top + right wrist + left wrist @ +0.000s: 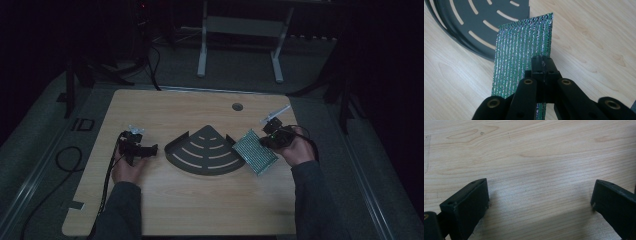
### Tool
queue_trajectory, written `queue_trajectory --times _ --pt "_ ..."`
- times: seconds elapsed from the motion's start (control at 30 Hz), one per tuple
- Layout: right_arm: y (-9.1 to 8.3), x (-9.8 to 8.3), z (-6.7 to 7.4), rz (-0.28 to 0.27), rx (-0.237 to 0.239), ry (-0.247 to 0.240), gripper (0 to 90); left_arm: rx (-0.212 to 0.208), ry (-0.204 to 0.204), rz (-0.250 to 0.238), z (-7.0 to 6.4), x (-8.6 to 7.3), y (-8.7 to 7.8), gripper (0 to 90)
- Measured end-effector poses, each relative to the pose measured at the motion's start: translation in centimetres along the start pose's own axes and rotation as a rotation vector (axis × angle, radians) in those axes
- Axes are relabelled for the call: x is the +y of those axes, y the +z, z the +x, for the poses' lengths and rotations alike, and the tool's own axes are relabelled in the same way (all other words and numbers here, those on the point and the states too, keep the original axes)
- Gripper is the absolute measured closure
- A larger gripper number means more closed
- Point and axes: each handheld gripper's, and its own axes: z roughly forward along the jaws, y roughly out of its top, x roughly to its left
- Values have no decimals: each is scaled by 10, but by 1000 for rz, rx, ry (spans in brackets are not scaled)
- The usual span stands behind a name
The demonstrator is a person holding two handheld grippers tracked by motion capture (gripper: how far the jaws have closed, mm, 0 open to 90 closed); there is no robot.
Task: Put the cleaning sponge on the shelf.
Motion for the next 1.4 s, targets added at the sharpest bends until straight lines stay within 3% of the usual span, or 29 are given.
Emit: queue_trajectory --times 1.0,1.4 --pt "1 36 5 -56 18 -59 898 1 1 1 0 0 0 21" --pt "13 47 8 -58 37 -68 898 0 1 2 0 0 0 21"
